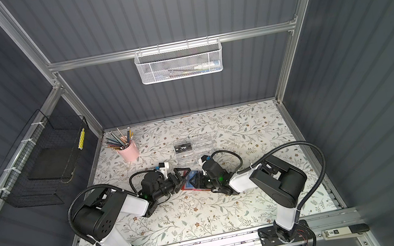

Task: Take the credit cards out of the card holder
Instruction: Take out the credit card from the card holder.

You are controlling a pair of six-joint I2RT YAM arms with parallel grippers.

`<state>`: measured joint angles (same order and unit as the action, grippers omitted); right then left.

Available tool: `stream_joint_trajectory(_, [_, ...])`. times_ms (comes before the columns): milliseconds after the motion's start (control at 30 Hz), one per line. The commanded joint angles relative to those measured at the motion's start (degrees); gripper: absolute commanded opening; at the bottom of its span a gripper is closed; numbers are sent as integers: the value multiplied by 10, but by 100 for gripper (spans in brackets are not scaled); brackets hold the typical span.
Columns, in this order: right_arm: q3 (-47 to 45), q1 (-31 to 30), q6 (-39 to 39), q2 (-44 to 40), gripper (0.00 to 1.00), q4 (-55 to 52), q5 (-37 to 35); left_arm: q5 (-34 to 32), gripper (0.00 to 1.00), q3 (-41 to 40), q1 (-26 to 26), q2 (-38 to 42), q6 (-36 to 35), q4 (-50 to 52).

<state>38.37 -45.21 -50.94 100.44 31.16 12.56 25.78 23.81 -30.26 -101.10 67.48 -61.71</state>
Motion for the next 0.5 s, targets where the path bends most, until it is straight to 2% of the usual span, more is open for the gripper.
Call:
stream_joint_trajectory(0, [-6, -3, -10, 12, 44, 16, -8, 5, 100, -16, 2, -31, 14, 25])
stream_joint_trajectory(167, [-17, -2, -21, 17, 37, 50, -6, 8, 100, -18, 1, -42, 21, 10])
stream_joint_trajectory(467, [-23, 0, -31, 25, 21, 77, -1, 5, 100, -22, 2, -43, 19, 12])
